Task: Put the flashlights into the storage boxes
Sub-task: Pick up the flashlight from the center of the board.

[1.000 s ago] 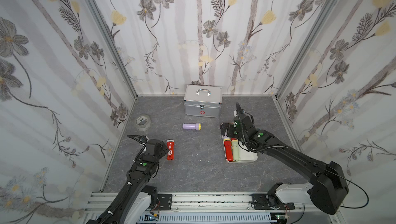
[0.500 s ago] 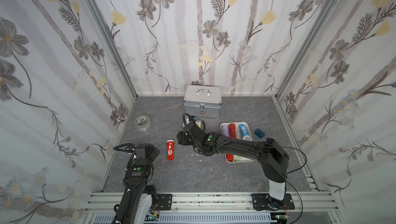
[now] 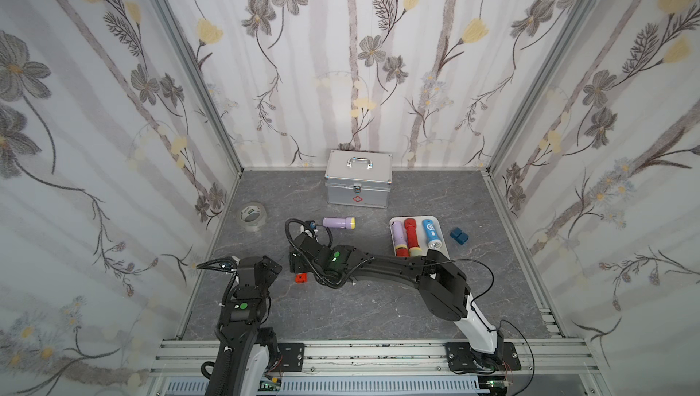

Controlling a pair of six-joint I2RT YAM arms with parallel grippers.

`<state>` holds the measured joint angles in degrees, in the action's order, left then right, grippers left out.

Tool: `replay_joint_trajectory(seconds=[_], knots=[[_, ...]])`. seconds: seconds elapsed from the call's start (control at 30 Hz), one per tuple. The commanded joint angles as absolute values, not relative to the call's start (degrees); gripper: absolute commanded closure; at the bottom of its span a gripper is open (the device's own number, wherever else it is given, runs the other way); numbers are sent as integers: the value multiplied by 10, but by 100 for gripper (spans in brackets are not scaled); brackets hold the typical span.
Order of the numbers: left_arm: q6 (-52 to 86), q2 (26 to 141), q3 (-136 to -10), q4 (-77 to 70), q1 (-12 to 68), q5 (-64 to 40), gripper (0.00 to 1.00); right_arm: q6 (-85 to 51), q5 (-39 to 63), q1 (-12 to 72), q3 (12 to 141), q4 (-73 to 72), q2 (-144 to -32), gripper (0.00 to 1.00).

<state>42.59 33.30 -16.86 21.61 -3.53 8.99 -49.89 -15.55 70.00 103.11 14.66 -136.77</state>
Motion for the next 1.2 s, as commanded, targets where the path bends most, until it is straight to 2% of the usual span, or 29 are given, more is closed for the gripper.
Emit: replay_joint_trajectory(seconds=[0.0, 0.23, 0.47, 0.67, 0.73, 0.9, 1.17], knots=[[429, 336, -167, 214, -35, 90, 0, -505, -158, 701, 1043, 151, -1392, 34], [428, 341, -167, 211, -36, 84, 0, -501, -159, 708, 1102, 175, -1454, 37], [426, 337, -167, 211, -35, 82, 0, -510, -204, 708, 1114, 202, -1475, 42], [423, 335, -167, 210, -36, 77, 0, -494, -242, 707, 1138, 230, -1507, 42], [423, 334, -167, 210, -36, 77, 0, -486, -254, 707, 1150, 244, -1514, 46], [421, 335, -167, 209, -36, 75, 0, -483, -282, 705, 1151, 268, -1503, 59], [414, 336, -165, 200, -36, 67, 0, -464, -296, 697, 1102, 262, -1416, 65]])
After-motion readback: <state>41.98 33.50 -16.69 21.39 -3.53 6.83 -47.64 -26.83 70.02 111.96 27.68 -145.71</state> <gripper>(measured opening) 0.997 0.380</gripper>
